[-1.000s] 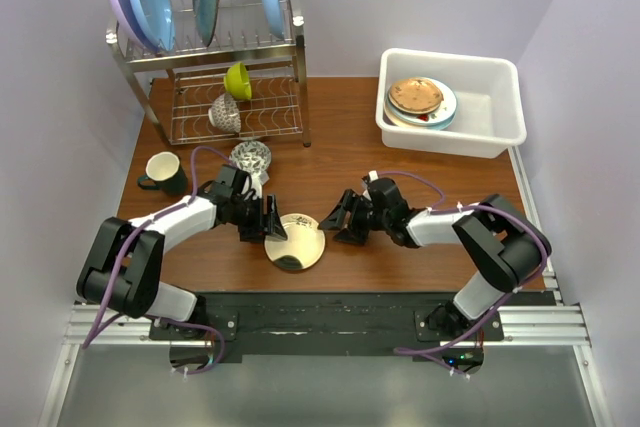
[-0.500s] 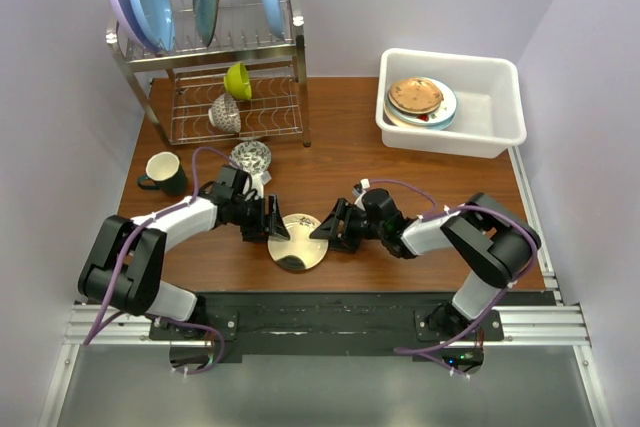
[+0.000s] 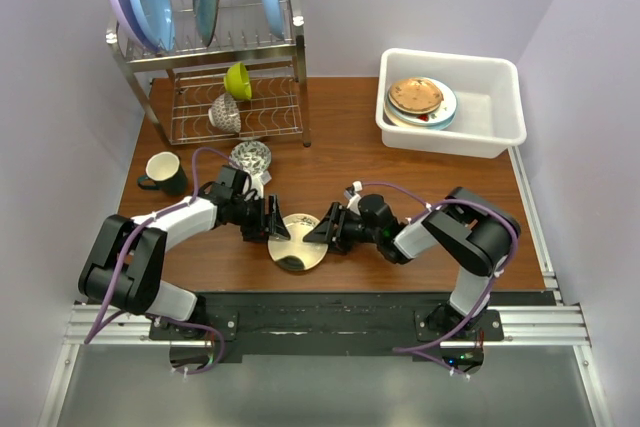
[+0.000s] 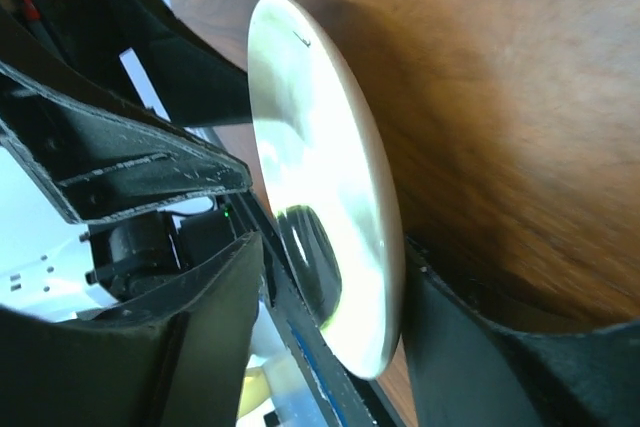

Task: Place the plates into the plastic bin on the countertop
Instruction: Pick up the plate at the center of the board, then place the plate in the plastic bin.

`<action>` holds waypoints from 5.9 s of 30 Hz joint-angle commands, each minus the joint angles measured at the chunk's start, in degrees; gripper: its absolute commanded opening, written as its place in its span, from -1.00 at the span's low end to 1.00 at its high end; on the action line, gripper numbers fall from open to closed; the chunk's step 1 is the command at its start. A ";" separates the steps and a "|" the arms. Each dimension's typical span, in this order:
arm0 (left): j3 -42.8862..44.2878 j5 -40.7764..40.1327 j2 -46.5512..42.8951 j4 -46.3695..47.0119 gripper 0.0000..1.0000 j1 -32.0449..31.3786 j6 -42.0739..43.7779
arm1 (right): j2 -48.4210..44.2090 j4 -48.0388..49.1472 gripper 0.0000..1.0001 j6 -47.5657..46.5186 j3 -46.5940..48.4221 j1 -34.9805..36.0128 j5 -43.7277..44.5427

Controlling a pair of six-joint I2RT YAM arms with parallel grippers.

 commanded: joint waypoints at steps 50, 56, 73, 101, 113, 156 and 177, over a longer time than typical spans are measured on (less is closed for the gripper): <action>-1.38 0.37 -7.96 1.79 1.00 -0.27 1.97 | -12.36 -11.17 -1.00 -5.54 -7.86 3.52 9.32; -1.11 0.81 -11.48 2.67 1.00 -0.27 1.36 | -17.37 -19.17 -1.00 -8.09 -6.63 3.43 11.70; 0.91 -1.82 -15.96 1.35 1.00 -0.27 0.56 | -29.06 -37.80 -1.00 -14.77 -0.22 -1.40 15.83; 0.82 -0.42 -14.82 2.05 1.00 -0.27 0.39 | -35.75 -52.93 -1.00 -22.86 12.69 -17.31 9.51; 0.47 0.02 -14.47 2.32 1.00 -0.27 0.48 | -27.93 -55.30 -1.00 -25.94 26.93 -25.13 4.50; 0.82 0.11 -13.24 2.06 1.00 -0.27 1.09 | 2.22 -46.25 -1.00 -8.19 54.80 -49.39 -8.25; 0.99 0.02 -12.36 0.91 1.00 -0.27 1.88 | 14.09 -60.05 -1.00 -8.98 71.15 -51.94 -0.26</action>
